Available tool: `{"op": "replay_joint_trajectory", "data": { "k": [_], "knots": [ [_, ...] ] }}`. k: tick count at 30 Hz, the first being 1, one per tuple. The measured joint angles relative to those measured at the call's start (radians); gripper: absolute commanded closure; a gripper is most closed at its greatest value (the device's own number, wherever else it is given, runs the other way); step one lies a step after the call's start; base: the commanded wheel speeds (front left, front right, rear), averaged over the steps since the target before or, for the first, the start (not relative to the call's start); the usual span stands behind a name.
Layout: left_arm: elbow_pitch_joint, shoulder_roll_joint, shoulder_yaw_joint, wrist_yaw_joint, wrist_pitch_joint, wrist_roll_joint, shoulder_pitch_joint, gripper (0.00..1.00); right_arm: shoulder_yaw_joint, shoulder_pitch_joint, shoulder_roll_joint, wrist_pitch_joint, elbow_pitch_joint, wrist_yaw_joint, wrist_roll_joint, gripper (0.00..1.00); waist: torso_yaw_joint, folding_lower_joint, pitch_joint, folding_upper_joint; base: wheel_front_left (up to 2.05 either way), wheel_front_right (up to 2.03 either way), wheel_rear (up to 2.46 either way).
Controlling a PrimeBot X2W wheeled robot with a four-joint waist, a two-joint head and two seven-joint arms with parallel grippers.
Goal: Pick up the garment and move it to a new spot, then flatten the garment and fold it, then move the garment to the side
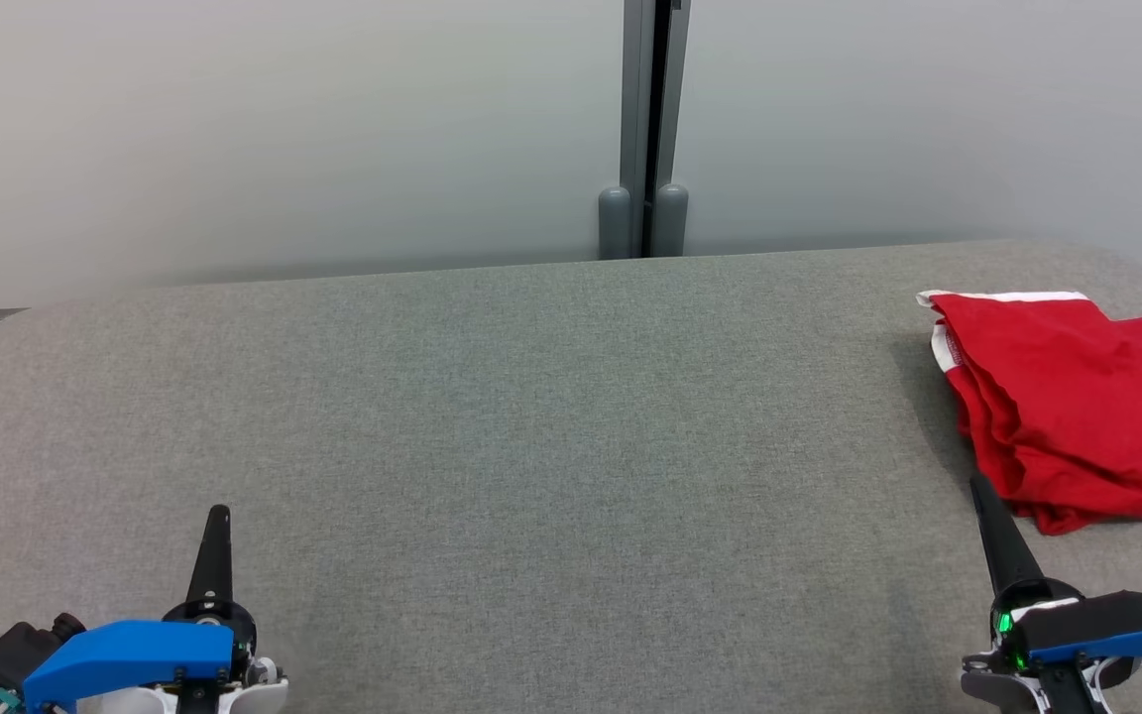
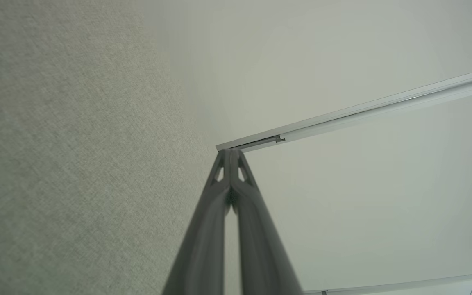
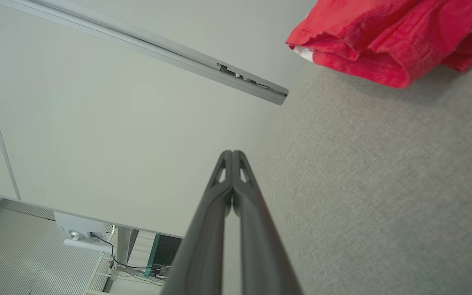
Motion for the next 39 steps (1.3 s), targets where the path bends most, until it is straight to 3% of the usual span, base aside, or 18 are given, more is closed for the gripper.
{"op": "replay_joint_trajectory", "data": {
  "k": [39],
  "knots": [
    [-0.019,-0.024,0.051,-0.018,0.080,-0.265,-0.043,1.00,-0.014,-0.030,0.000,0.039,0.014,0.000,0.314,1.00,0.024,0.0000,-0.001,0.0000,0.00,0.00,0.00]
  ]
}}
